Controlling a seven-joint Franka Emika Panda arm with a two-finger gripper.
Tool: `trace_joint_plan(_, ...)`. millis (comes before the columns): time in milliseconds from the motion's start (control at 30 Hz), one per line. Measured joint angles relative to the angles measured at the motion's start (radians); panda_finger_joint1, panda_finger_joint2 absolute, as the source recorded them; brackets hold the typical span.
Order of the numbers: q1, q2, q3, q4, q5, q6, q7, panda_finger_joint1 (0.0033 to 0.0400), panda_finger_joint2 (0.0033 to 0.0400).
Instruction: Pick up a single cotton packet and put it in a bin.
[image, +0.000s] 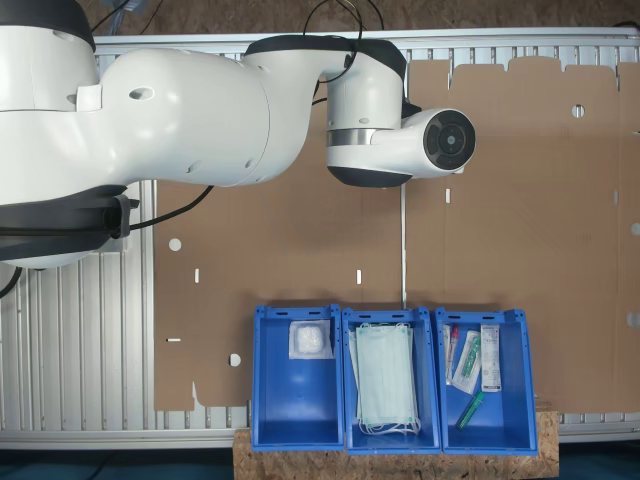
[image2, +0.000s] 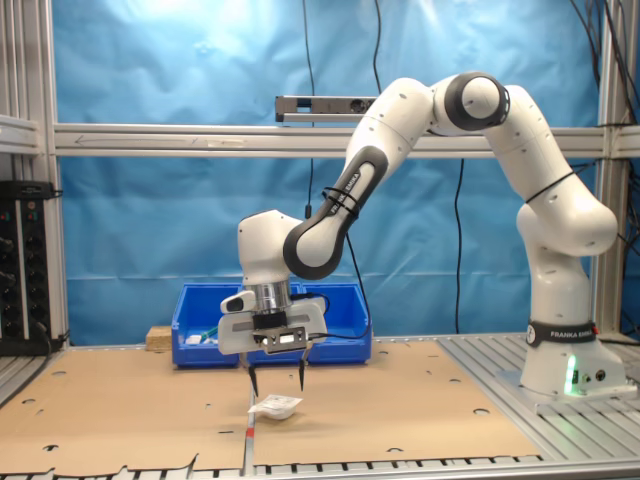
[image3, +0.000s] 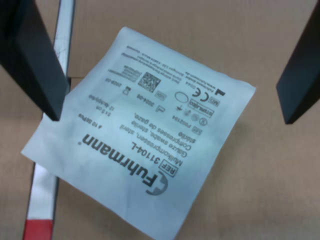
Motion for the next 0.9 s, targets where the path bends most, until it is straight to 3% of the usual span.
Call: trace_joint_plan(900, 0.001, 0.065, -0.001, 0.009, 0.000, 0.071, 0.000, 0.0400, 0.0400)
